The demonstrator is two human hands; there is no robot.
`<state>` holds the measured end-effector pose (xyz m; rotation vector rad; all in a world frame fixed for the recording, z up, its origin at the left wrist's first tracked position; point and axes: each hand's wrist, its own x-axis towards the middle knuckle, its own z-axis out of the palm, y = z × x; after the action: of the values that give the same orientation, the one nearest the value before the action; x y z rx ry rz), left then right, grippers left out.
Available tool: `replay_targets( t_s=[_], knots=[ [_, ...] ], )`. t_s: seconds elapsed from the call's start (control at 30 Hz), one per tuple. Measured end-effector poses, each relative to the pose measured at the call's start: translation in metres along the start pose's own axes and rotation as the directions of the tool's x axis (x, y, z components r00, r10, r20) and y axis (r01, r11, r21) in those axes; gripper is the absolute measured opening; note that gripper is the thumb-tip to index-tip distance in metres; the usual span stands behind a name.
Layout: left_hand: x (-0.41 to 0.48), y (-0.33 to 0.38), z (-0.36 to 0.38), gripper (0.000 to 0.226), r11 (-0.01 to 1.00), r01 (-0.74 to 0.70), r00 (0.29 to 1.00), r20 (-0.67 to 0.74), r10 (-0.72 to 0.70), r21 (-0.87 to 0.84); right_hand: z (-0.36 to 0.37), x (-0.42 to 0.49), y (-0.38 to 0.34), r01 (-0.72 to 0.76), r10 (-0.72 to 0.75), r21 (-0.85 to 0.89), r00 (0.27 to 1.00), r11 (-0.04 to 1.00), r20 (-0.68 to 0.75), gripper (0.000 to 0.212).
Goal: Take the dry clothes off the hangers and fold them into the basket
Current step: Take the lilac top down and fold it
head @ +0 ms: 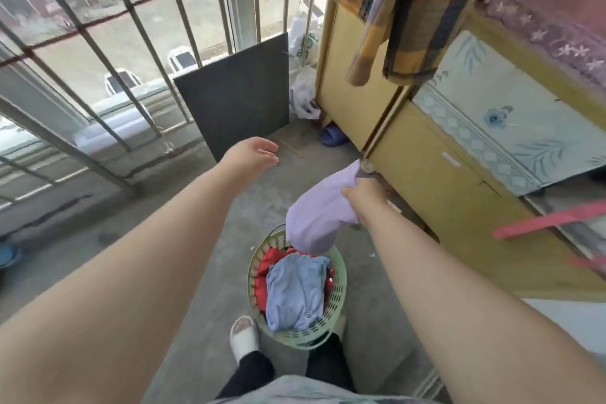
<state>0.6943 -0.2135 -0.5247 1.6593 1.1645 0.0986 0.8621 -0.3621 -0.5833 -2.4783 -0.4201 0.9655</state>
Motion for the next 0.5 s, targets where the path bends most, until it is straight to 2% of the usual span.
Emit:
replay_targets(
  t_s=[0.1, 0.23, 0.33, 0.5],
  knots=[
    [0.011, -0.026, 0.018, 0.03, 0.999, 0.032, 0.999, 0.021, -0.032, -0.005, 0.03, 0.013, 0.021, -0.04, 0.04, 0.046, 0.999, 0.998, -0.001, 0.037],
    [0.024, -0.056, 0.036, 0.031, 0.997, 0.078, 0.995, 0.068, -0.078, 0.007, 0.073, 0.03, 0.043, -0.179, 0.176, 0.128, 0.984, 0.976, 0.033, 0.039],
    [0.031, -0.073, 0.042, 0.031, 0.994, 0.105, 0.99, 0.098, -0.105, 0.007, 0.098, 0.039, 0.058, -0.307, 0.295, 0.215, 0.952, 0.927, 0.088, 0.037],
    [0.04, -0.095, 0.046, 0.033, 0.991, 0.135, 0.983, 0.12, -0.136, 0.016, 0.12, 0.037, 0.079, -0.37, 0.367, 0.378, 0.927, 0.849, 0.084, 0.035]
  ],
)
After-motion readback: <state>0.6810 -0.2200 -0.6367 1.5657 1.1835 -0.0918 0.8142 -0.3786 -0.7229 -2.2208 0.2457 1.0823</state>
